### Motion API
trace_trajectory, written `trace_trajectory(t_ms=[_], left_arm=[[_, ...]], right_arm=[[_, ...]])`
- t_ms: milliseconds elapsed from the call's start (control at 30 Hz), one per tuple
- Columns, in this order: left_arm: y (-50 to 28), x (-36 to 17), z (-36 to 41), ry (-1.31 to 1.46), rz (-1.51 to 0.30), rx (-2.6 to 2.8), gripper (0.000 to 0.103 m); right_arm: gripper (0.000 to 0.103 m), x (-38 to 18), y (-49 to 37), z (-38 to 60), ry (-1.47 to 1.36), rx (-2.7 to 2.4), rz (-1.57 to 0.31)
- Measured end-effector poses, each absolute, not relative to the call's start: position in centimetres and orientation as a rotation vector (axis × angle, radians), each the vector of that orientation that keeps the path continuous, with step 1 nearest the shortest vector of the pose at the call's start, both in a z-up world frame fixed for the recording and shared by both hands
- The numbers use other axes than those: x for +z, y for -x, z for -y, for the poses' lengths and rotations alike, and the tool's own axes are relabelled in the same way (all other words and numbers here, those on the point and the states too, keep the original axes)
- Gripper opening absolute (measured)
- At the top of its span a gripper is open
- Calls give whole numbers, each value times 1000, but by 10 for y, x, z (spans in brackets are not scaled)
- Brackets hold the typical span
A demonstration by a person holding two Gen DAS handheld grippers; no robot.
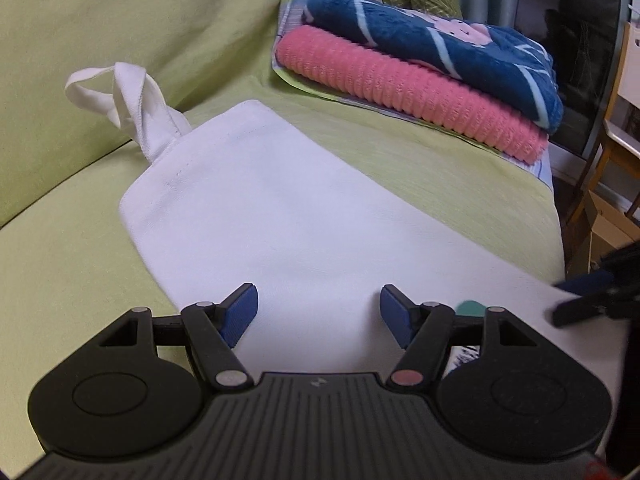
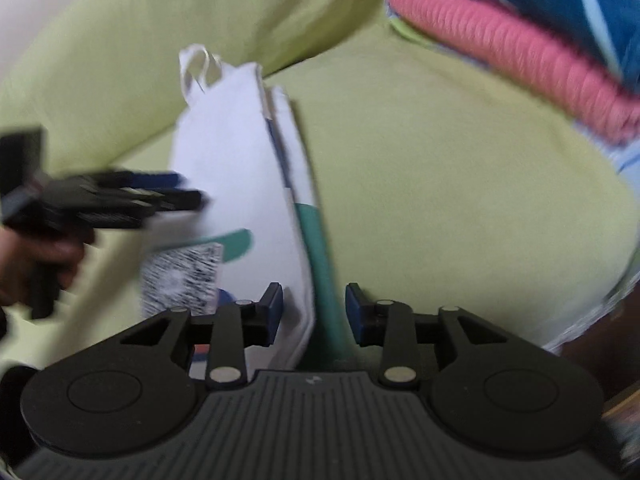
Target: Fold shopping bag
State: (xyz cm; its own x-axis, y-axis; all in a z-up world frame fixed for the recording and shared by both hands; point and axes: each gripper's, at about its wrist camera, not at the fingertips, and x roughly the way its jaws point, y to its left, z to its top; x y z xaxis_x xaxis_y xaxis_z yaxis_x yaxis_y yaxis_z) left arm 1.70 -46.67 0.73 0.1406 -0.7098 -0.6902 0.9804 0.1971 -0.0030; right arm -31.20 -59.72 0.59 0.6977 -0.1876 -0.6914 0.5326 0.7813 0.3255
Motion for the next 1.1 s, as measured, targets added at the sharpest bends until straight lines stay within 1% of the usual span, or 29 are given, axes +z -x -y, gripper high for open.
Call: trace_trajectory(t_ms=[133,200,233,267,367,500,700,767,867,967,1033,1067,1100], left_arm=[[-4,16,440,-513,-599,-1304,69],[2,15,429,-519,-590,-1294,69],[2,12,427,-528,-594,-1287,69],[3,9,424,-537,-598,-1280,69],[-7,6,418,-501,-626,-1252,70],[-35,13,420,-428,-647,-1200,70],[-82,31,442,-367,-621,-1178,70],[-105,39,454,-309,-646,-1200,70],[-142,45,476,-216,-724,-1260,74],[-165,44,499,-211,-751,-1273,75],[-175,43,512,-211,-746,-1268,74],[-180,42,517,-191,-753,-1280,72],[-185,42,521,-174,-754,-1290,66]], right_arm=[[32,6,314,598,-566,-404,-673],[34,4,312,597,-559,-393,-681],[37,2,310,596,-563,-386,-690],[44,0,308,595,-571,-382,-699],[51,-4,304,592,-583,-374,-703],[51,-5,301,591,-575,-377,-704],[52,-1,298,592,-555,-357,-671],[52,1,294,595,-537,-349,-664],[52,2,289,599,-508,-325,-656],[51,0,285,605,-494,-299,-658],[51,-4,282,608,-489,-283,-667],[51,-6,281,609,-485,-274,-671],[51,-7,280,610,-478,-267,-675]])
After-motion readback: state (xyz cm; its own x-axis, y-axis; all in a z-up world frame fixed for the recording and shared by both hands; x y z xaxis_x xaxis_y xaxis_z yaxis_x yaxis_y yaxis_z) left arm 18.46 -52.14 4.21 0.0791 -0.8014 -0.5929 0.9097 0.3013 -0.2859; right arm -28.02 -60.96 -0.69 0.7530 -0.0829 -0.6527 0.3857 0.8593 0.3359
